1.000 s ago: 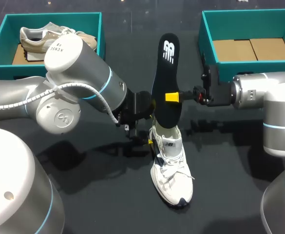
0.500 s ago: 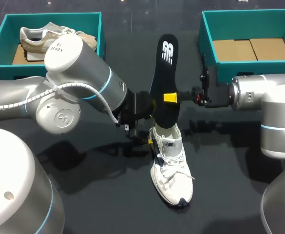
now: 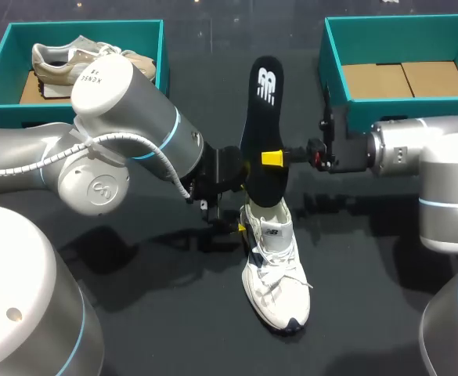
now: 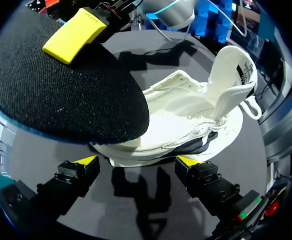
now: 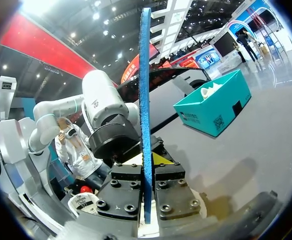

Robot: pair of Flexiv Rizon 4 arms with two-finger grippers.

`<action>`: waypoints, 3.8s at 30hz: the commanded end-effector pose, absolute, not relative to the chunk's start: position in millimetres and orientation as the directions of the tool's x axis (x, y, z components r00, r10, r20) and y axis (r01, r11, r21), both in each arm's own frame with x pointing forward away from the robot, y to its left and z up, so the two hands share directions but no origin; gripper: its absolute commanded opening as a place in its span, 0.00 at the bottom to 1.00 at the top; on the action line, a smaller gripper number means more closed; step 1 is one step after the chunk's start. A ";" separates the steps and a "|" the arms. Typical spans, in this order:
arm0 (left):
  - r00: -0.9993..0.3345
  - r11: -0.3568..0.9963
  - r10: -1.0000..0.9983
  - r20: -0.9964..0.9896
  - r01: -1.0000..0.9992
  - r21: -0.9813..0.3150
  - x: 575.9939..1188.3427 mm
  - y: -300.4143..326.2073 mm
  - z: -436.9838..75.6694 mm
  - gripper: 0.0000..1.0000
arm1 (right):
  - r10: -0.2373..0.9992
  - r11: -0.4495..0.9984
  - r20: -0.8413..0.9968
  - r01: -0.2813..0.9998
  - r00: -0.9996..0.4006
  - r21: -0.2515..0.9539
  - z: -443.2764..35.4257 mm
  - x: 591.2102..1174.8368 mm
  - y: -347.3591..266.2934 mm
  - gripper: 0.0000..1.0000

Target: Take the shoe out of the shoebox, open the shoe tongue, remove and reinsert the insole, then place the shoe into the shoebox

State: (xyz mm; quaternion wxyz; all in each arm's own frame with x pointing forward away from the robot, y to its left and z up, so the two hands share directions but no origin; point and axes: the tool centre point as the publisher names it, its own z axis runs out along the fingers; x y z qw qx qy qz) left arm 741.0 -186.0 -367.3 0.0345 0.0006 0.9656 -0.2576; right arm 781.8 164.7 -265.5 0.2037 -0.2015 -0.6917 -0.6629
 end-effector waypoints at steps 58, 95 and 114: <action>-0.998 0.866 -0.015 -0.067 0.020 -0.499 740.9 -185.2 -368.0 1.00 | 0.017 0.097 0.579 0.577 -0.815 0.811 -290.6 759.1 170.2 0.00; -0.998 0.866 -0.015 -0.067 0.020 -0.499 740.9 -185.2 -368.0 1.00 | 0.004 0.097 0.625 0.622 -0.781 0.777 -316.1 756.6 166.4 0.00; -0.998 0.866 -0.015 -0.067 0.020 -0.499 740.9 -185.2 -368.0 1.00 | 0.003 0.084 0.653 0.651 -0.758 0.755 -328.2 733.5 164.8 0.00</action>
